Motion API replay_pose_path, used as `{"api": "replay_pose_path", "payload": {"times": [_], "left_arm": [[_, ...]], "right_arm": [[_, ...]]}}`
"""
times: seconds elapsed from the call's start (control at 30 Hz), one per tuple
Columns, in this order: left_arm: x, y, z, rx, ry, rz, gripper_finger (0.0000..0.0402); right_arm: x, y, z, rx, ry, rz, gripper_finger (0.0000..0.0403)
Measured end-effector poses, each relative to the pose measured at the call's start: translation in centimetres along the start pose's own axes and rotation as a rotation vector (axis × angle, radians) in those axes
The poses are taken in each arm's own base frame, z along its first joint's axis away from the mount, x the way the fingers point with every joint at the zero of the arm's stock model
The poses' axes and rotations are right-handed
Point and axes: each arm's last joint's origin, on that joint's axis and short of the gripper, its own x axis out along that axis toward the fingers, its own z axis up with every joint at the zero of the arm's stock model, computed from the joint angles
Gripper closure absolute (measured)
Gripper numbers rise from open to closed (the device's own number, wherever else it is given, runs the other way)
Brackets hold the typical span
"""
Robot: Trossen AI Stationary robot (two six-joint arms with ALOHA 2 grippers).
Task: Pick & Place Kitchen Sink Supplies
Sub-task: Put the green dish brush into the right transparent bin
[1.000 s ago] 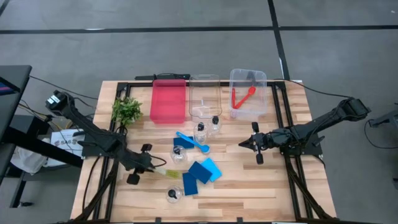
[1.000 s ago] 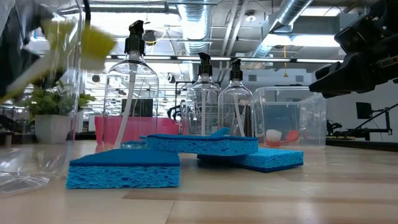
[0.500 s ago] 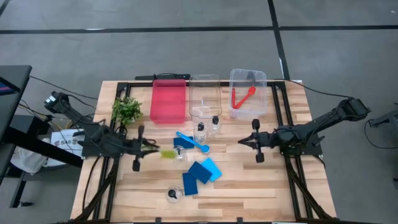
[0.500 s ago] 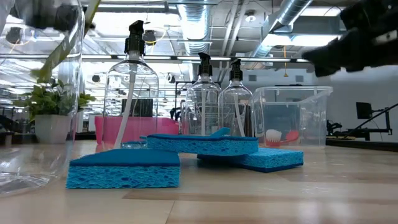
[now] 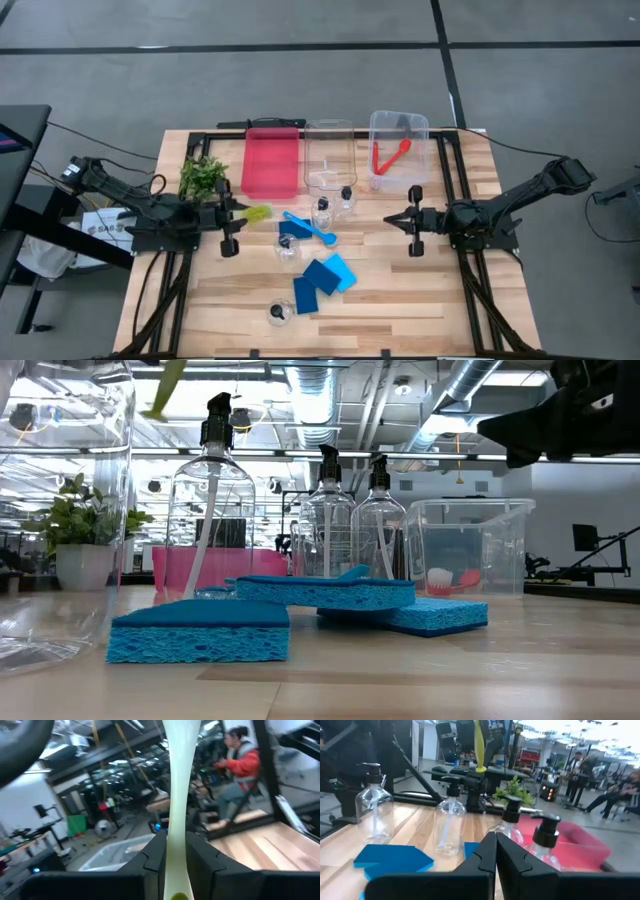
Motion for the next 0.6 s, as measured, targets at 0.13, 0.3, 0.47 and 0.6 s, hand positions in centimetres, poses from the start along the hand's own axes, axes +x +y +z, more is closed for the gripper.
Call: {"api": "replay_pose_path", "payload": {"times": [0.13,0.3,0.47,0.6], "left_arm": [[0.7,0.9,0.3,-0.034,-0.076,0.053,0.0347],[1.0,1.1,0.2,-0.06,-0.085,0.066,0.0347],[1.3,0.5,0.0,-0.092,-0.075,0.026,0.0347],[1.9,-0.1,-0.6,-0.078,-0.056,-0.006,0.0347]], "right_arm": [[0.0,-0.1,0.4,0.02,-0.043,-0.009,0.0402],[0.0,-0.1,0.4,0.101,-0.043,-0.007,0.0402],[0.0,-0.1,0.4,0.118,-0.043,-0.006,0.0402],[0.0,-0.1,0.4,0.12,-0.043,-0.006,0.0402]]}}
